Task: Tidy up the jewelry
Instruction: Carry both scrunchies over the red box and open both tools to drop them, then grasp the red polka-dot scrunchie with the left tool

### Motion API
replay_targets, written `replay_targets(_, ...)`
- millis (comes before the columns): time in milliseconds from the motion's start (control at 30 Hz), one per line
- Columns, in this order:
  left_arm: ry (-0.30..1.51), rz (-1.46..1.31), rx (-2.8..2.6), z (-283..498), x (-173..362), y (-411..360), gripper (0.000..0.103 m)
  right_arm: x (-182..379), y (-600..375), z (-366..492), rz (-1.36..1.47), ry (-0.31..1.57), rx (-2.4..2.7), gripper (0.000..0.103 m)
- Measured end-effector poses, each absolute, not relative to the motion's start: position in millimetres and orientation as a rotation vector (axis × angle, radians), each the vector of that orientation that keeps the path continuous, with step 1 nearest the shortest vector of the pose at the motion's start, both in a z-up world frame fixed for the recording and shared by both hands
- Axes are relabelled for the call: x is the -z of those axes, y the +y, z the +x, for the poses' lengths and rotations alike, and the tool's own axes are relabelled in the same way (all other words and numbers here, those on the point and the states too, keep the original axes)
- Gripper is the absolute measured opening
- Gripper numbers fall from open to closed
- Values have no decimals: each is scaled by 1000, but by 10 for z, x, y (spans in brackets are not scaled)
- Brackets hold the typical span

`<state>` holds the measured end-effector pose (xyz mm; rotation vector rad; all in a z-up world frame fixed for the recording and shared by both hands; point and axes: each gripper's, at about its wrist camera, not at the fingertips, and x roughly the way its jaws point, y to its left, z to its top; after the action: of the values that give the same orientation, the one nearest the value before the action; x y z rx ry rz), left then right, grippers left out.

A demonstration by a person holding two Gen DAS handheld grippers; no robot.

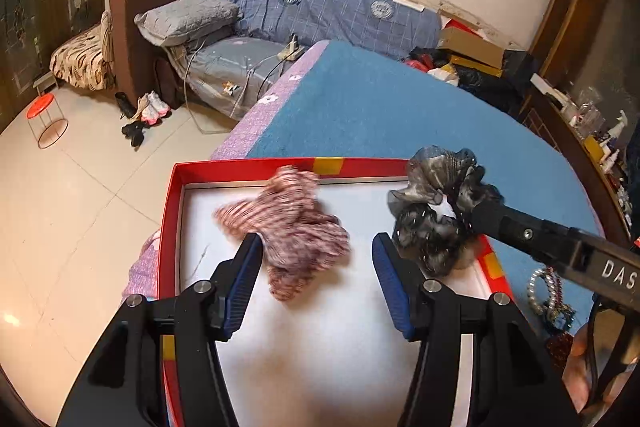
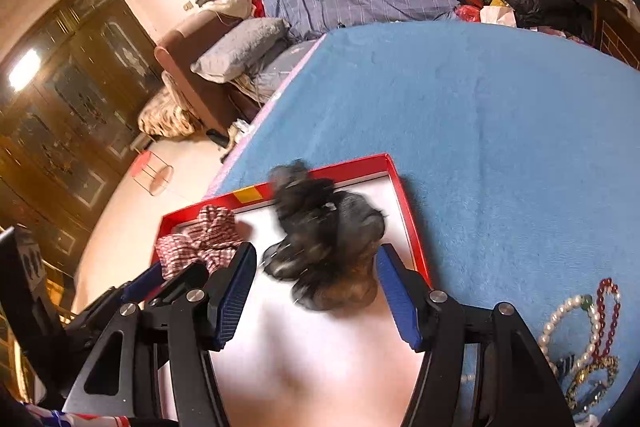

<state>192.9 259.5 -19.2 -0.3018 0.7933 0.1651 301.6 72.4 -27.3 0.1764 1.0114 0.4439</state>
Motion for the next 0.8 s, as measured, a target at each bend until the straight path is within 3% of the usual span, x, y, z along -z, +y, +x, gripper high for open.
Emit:
replay_targets(433, 670, -211, -44, 1169, 36, 1644, 59, -7, -40, 2133, 259, 903, -500, 67)
replay_targets(800, 677, -80, 189, 801, 229, 556, 59, -36, -1541, 1365, 322, 734, -316, 69)
